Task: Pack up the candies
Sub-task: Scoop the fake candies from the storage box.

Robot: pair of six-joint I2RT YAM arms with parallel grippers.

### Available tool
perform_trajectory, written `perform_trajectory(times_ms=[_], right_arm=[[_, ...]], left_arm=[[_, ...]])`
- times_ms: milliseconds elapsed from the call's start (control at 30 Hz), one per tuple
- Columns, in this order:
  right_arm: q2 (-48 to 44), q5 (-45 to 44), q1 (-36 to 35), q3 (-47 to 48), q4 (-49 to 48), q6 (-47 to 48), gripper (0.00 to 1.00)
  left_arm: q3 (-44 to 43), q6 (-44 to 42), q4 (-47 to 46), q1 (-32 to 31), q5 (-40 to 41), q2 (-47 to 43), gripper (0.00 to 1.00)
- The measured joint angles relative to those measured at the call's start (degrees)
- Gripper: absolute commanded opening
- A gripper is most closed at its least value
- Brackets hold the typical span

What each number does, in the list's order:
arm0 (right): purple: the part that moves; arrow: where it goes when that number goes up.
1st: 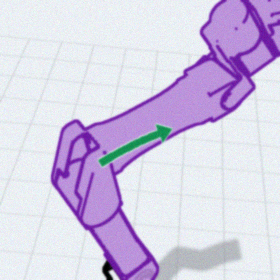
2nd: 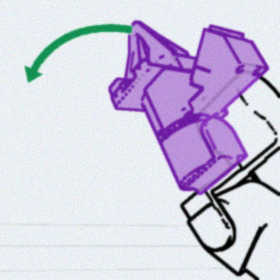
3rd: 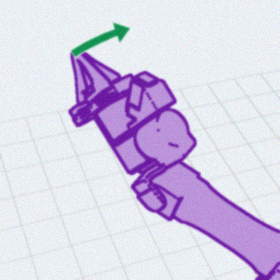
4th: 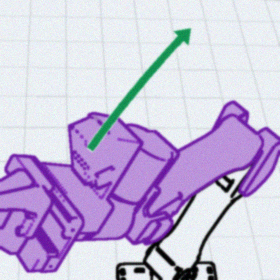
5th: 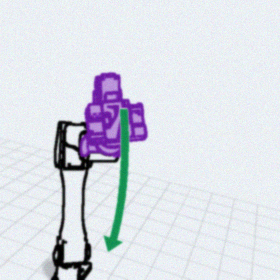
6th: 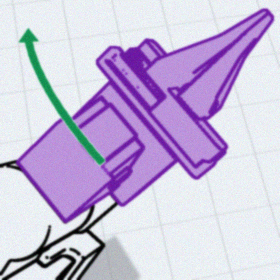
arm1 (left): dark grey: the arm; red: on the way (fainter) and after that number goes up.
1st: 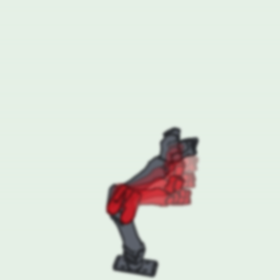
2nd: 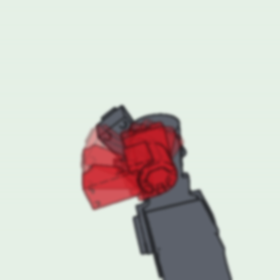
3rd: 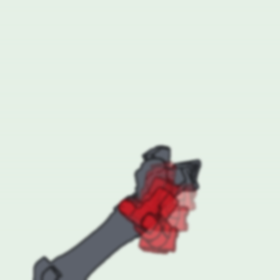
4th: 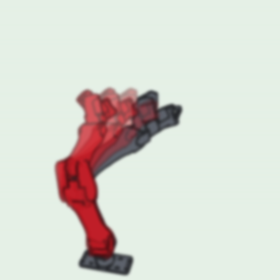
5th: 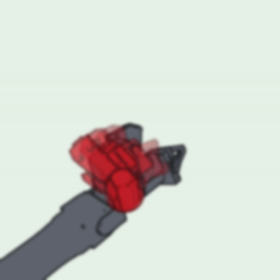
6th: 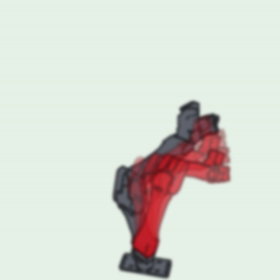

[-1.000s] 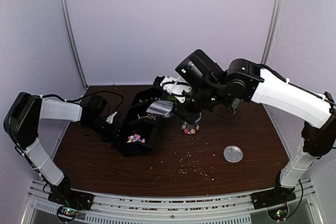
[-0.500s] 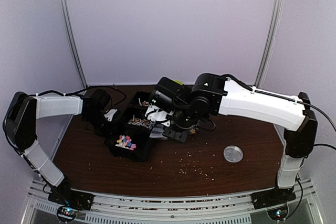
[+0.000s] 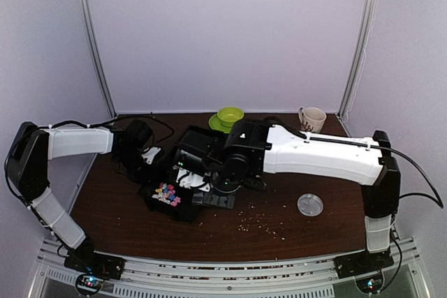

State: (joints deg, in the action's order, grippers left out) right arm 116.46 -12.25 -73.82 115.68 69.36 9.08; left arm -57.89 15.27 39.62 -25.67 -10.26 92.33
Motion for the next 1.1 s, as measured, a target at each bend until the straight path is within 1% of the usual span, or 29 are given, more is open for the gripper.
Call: perform_trajectory(times_ms=[133, 433, 633, 933, 1100], right_arm=[[2.54, -0.15, -0.76, 3.32, 0.83, 0.44, 0.0], [6.08, -2.47, -1.01, 5.97, 2.05, 1.29, 0.0], [9.99, -3.54, -1.11, 8.72, 2.95, 1.77, 0.0], [18.21, -3.65, -1.31, 17.42, 3.56, 2.54, 0.0], [21.4, -4.0, -1.2, 21.14, 3.1, 0.98, 0.0]], left_arm=[[-0.2, -0.57, 0.09, -0.87, 0.2, 0.0, 0.0], [-1.7, -2.34, 1.22, -2.99, 1.92, 0.0, 0.0], [-1.81, -3.41, 1.33, -3.82, 3.45, 0.0, 0.0], [-1.84, -4.33, 1.6, -5.53, 4.11, 0.0, 0.0], [-1.84, -4.57, 1.81, -5.57, 5.68, -0.07, 0.0]])
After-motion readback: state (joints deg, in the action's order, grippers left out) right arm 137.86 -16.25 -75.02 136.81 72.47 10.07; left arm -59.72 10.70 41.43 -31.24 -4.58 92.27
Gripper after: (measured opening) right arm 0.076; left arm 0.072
